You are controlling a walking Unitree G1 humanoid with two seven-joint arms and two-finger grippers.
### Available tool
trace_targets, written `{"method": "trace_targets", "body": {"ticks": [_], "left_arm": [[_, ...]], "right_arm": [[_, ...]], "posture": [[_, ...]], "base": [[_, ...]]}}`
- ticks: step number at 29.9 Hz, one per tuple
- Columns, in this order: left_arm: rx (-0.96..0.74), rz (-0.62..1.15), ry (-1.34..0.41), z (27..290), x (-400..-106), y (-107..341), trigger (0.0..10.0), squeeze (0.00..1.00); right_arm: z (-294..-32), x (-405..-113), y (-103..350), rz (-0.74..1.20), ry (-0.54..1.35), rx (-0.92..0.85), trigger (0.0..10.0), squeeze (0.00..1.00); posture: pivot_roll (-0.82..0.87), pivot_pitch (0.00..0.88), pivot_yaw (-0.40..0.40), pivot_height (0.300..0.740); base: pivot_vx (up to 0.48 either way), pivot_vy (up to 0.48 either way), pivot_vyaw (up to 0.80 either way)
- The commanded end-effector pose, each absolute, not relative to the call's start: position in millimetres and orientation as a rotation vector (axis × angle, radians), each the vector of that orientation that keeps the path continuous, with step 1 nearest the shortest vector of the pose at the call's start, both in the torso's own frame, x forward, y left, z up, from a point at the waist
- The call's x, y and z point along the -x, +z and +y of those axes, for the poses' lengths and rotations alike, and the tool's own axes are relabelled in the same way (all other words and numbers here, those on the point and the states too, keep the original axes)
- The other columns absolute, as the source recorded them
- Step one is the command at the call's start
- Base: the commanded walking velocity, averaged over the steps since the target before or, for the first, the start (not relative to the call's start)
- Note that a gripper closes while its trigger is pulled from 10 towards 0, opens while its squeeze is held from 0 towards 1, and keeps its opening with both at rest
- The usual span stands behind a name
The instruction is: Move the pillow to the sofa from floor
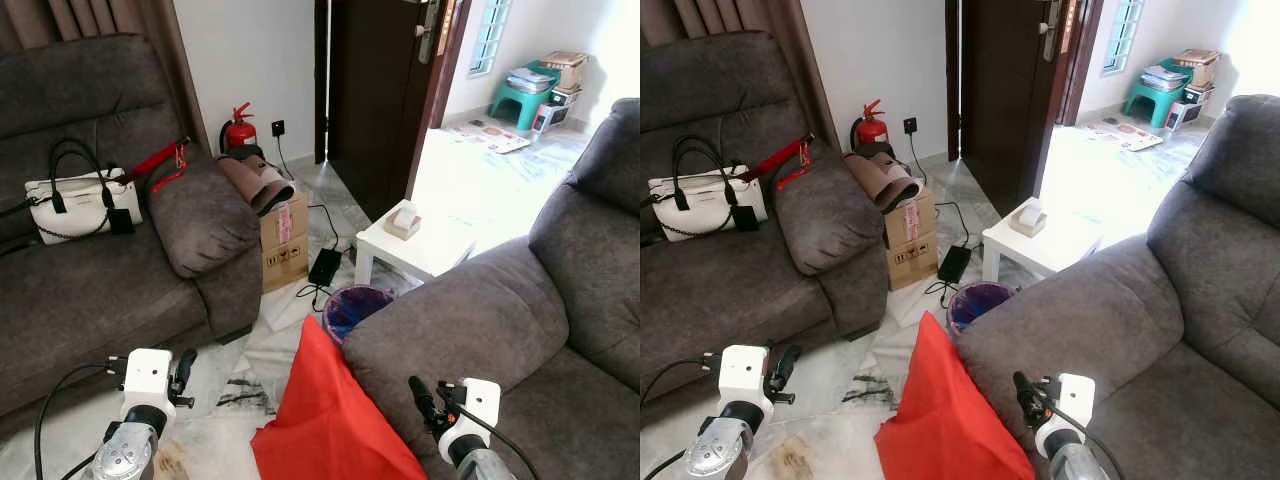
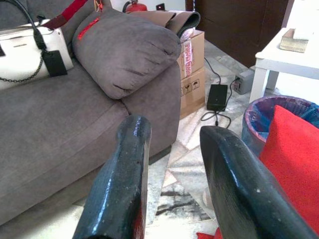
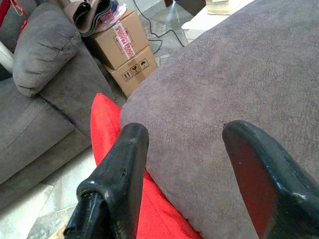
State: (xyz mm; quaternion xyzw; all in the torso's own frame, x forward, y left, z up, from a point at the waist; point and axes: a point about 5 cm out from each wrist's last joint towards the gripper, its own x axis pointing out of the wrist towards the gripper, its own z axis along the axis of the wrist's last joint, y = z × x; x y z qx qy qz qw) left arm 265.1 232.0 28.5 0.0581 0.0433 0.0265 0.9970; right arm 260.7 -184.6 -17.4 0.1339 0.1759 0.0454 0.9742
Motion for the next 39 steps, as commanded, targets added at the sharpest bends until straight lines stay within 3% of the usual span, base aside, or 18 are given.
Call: {"method": "trace_targets", "body": {"ticks": [1,9,18,26,39], "left_arm": [[-0.103,0.097,0.069,233.2,-263.1,27.0,10.0,0.0],[-0.099,0.086,0.091,236.7,-261.5,28.7,10.0,0.0],[-0.092,0.258,0.115,242.2,-240.8,-1.8,10.0,0.0],[-0.085,0.264,0.133,244.3,-234.5,-5.0,10.0,0.0],[-0.086,0.231,0.132,243.9,-236.5,0.0,10.0,0.0]], "right_arm": [[-183.9,-262.9,-16.7,0.367,0.095,-0.262,10.0,0.0],[-182.1,-261.4,-18.1,0.375,0.113,-0.258,10.0,0.0],[-178.7,-266.9,-13.7,0.358,0.119,-0.252,10.0,0.0],[-173.3,-264.1,-18.2,0.398,0.151,-0.228,10.0,0.0],[-168.6,-263.2,-18.2,0.386,0.162,-0.245,10.0,0.0]], "posture": [[0.05,0.0,0.016,0.705],[0.04,0.0,0.009,0.676],[0.02,0.0,0.034,0.676],[0.03,0.0,0.037,0.646],[0.04,0.027,0.039,0.646]], "base": [[0.0,0.0,0.0],[0.0,0.0,0.0],[0.0,0.0,0.0],[0.0,0.0,0.0],[0.0,0.0,0.0]]}}
